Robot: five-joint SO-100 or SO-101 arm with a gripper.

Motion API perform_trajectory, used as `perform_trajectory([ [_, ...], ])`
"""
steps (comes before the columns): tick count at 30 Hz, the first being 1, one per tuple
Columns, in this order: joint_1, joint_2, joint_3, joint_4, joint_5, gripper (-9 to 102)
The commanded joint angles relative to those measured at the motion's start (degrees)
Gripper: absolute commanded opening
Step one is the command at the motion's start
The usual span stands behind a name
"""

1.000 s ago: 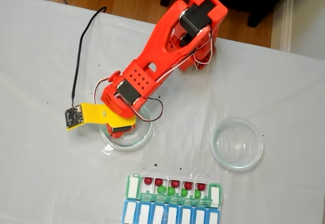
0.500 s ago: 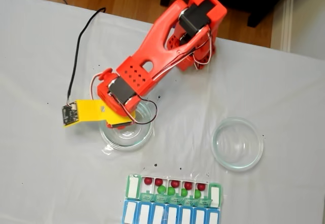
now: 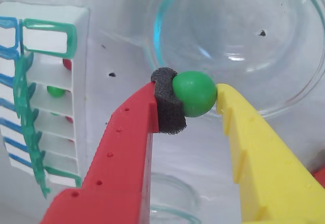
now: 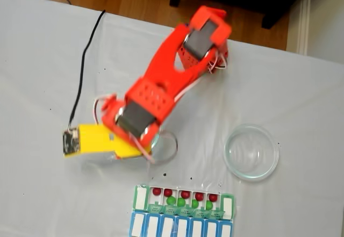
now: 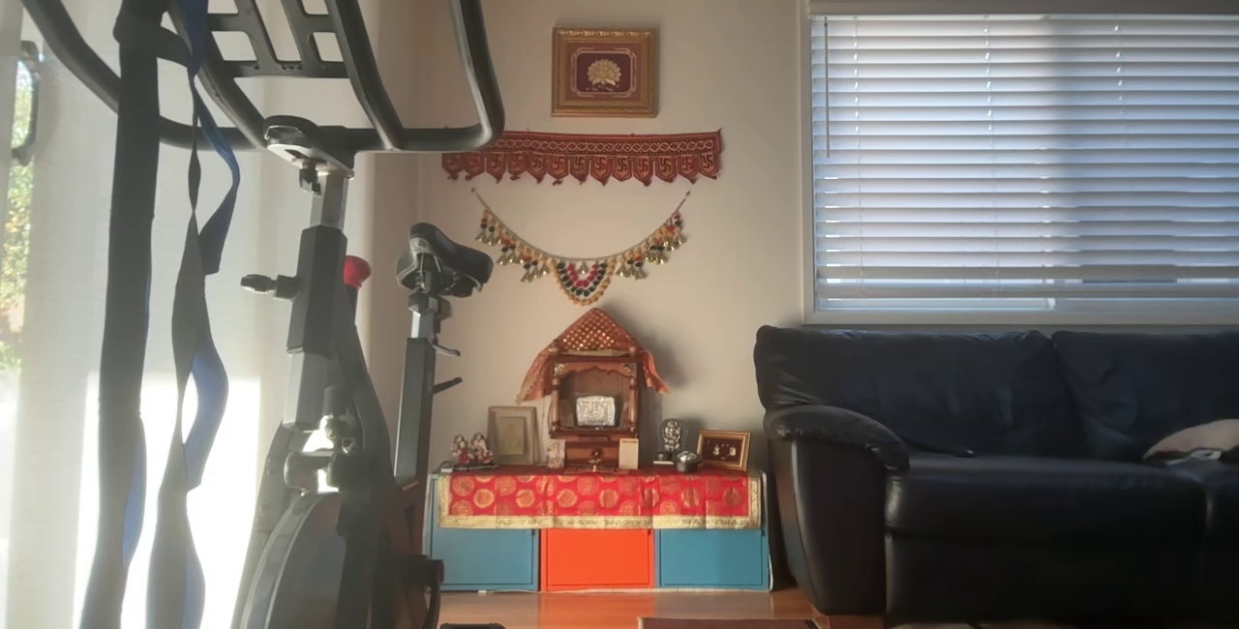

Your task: Sort medicines into box.

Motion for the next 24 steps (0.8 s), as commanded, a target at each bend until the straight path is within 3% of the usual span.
perform_trajectory([
  [1,-3.16,-4.83,-18.54,6.15,3.78,1],
  [11,-9.58,-18.02,-32.34,9.93,8.17,1],
  [24,-13.89,-21.53,-32.08,9.93,10.11,1],
])
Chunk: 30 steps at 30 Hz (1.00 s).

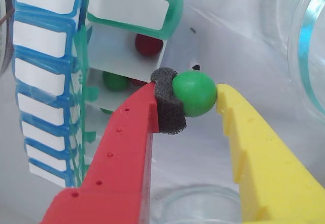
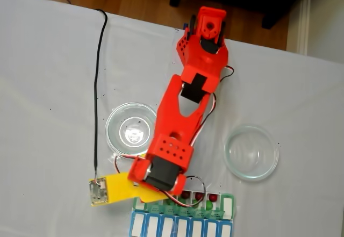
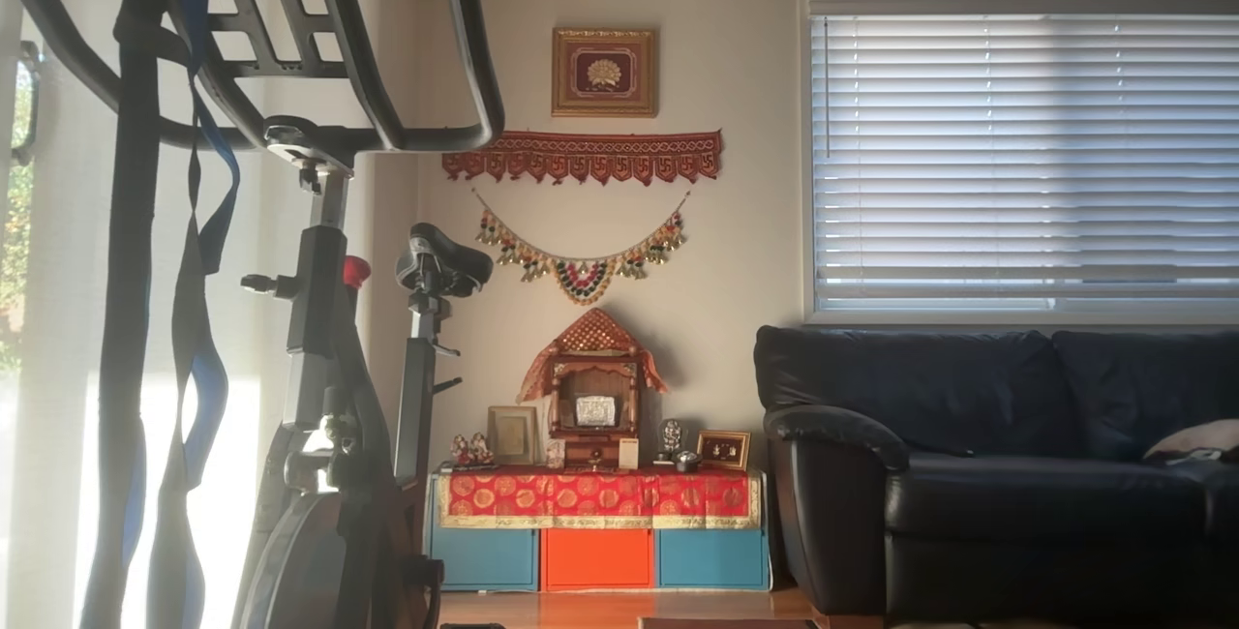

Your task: Sort medicines into box.

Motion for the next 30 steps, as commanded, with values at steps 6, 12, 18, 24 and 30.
perform_trajectory([
  [6,-2.29,-1.76,-8.70,2.02,1.49,1],
  [12,-1.93,-7.91,-18.98,2.02,1.85,1],
  [18,-1.41,-8.26,-20.21,2.02,2.72,1],
  [24,-1.67,-11.69,-24.26,2.11,2.55,1],
  [30,-1.67,-11.51,-23.03,2.11,2.02,1],
])
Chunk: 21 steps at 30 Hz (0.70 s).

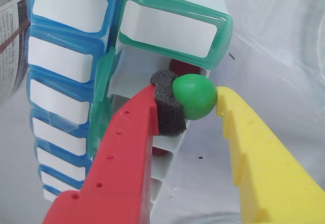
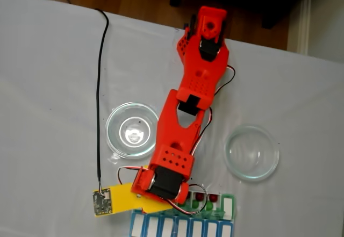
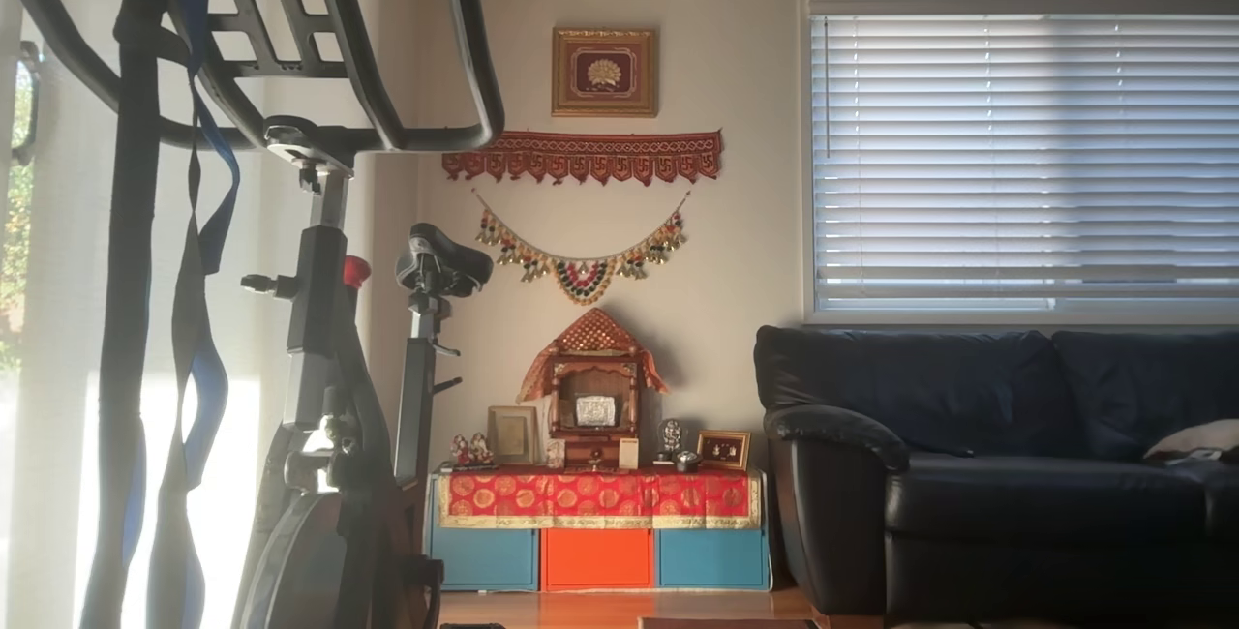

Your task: Sort medicines into box.

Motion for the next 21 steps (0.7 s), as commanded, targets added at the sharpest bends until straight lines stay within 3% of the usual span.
perform_trajectory([
  [1,-0.62,2.99,-3.78,2.11,-0.88,1],
  [8,-0.79,3.78,-2.37,2.11,-1.85,1],
  [21,-1.93,-4.13,-13.54,2.20,1.76,1],
])
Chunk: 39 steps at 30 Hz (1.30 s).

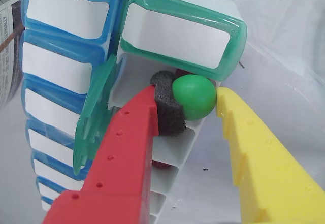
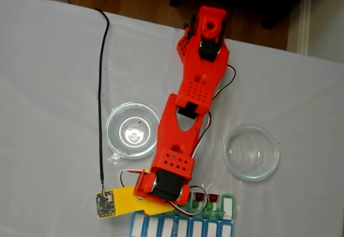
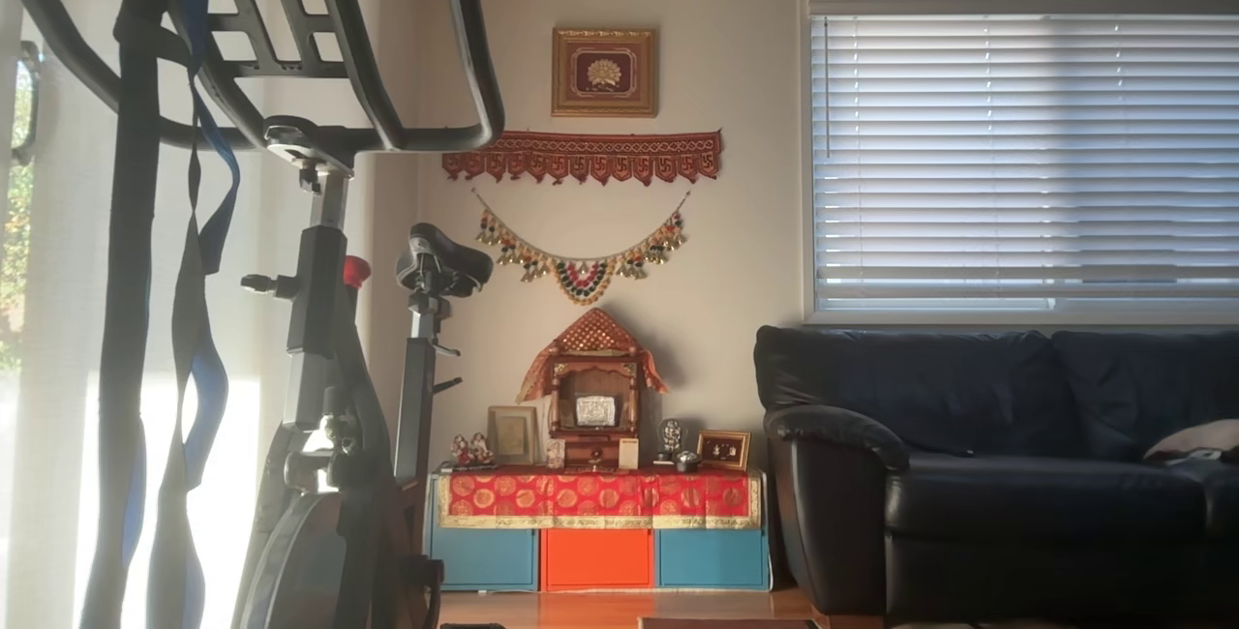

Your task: Sort medicines into box.

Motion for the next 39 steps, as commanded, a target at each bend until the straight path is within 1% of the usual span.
perform_trajectory([
  [1,-1.14,2.64,-5.80,2.20,0.79,1],
  [12,-1.67,2.02,-8.53,2.20,5.01,1],
  [17,-2.02,0.18,-12.13,2.20,9.67,2],
  [24,-2.46,0.97,-9.32,2.20,9.93,2],
  [31,-2.20,0.18,-10.90,2.20,11.07,3],
  [33,-2.11,0.97,-9.40,2.20,11.25,5],
  [34,-2.11,1.05,-9.23,2.20,10.99,11],
  [35,-2.11,1.05,-9.23,2.20,10.72,14],
  [39,-1.58,0.53,-11.34,2.20,10.90,19],
])
